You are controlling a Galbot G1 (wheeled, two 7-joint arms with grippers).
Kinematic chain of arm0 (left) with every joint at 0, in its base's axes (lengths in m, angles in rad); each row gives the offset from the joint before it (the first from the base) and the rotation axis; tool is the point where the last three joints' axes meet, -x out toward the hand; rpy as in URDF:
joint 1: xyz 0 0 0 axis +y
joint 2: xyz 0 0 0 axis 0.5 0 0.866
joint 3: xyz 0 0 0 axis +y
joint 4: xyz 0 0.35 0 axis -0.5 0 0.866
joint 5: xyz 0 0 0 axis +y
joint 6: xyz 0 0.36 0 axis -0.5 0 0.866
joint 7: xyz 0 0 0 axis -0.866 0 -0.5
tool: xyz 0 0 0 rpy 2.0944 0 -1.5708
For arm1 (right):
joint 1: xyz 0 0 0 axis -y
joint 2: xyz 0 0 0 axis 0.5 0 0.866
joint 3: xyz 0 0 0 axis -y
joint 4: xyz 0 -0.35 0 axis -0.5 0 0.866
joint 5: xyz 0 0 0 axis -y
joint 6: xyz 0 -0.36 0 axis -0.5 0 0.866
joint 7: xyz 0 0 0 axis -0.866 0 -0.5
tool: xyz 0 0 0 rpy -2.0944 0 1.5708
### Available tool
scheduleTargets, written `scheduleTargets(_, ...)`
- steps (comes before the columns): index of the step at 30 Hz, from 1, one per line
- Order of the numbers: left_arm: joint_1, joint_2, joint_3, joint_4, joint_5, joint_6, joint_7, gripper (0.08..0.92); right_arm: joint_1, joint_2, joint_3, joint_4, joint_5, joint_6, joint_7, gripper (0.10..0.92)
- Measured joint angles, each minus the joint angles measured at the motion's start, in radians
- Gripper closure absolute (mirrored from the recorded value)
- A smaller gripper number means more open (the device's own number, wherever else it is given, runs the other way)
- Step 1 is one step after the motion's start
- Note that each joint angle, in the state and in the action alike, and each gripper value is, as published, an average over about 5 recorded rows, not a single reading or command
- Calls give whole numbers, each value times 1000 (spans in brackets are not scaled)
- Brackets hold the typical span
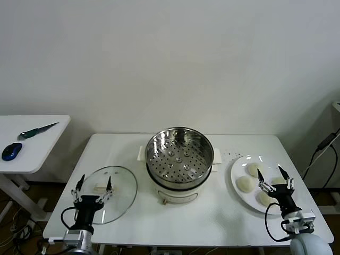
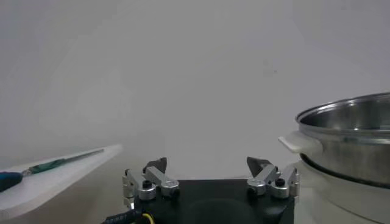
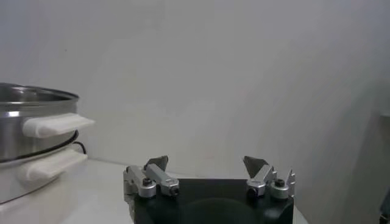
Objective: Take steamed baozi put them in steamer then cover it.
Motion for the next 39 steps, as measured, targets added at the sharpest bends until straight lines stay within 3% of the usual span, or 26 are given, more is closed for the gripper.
scheduleTargets(8, 5, 14, 8, -1, -1, 0, -3, 177, 183, -236, -150, -146, -98, -31, -280, 203)
scheduleTargets(18, 8, 31, -4, 8, -20, 0, -9, 177, 658, -438, -622, -376, -312, 21, -616, 203)
scheduleTargets(28, -1, 36, -11, 24, -30, 4, -13, 177, 1140, -407, -1119, -617, -434, 75, -765, 203)
scheduleTargets(39, -5, 42, -23, 36, -37, 11, -14, 177, 1321, -278, -1344, -798, -508, 92, -815, 203)
